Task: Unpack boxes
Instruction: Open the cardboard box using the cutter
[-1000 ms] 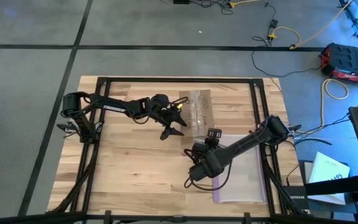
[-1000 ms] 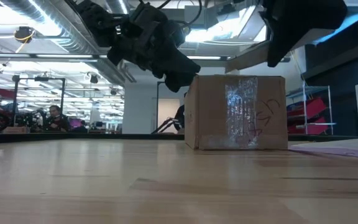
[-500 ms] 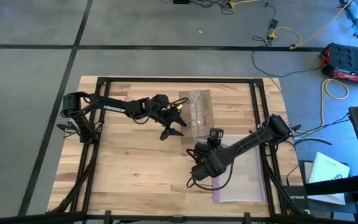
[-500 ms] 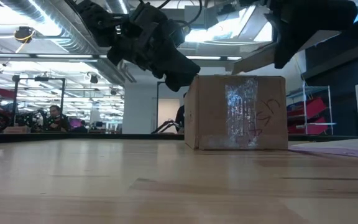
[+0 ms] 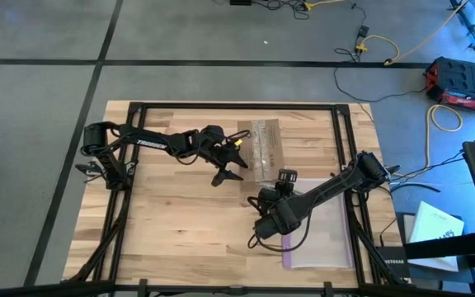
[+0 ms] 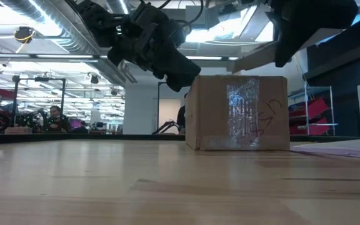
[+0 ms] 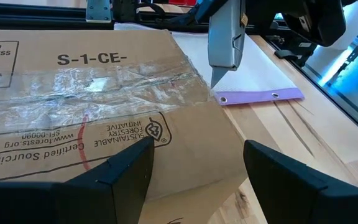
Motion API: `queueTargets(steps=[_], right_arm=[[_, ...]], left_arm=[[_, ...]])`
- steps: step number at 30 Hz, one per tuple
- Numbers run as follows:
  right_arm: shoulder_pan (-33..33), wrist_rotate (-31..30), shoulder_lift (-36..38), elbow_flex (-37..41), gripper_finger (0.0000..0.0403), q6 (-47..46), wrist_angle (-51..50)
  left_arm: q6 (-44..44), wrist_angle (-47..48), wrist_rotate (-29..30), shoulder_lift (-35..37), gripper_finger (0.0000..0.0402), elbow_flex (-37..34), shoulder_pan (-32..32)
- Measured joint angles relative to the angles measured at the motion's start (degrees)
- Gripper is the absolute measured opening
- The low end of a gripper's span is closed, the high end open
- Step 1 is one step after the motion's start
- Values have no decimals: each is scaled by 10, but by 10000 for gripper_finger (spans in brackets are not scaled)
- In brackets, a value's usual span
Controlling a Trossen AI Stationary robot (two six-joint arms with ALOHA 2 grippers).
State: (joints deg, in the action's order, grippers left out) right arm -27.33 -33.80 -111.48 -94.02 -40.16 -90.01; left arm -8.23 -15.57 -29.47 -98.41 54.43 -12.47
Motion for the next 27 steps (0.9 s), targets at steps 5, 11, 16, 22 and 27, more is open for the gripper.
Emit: queueTargets(steps=[5, 11, 16, 22, 27], right_arm=[[0, 15, 0, 0, 62, 7, 0], [0, 13, 0, 0, 62, 11, 0], [0, 10, 0, 0, 62, 11, 0], [0, 14, 0, 0, 62, 11, 0], [0, 14, 0, 0, 62, 0, 0]], left_arm=[[-3, 0, 0, 0, 237, 0, 0], [-2, 0, 0, 0, 237, 0, 1], [0, 0, 1, 0, 237, 0, 1], [-2, 0, 1, 0, 237, 0, 1], [2, 0, 0, 0, 237, 0, 1]])
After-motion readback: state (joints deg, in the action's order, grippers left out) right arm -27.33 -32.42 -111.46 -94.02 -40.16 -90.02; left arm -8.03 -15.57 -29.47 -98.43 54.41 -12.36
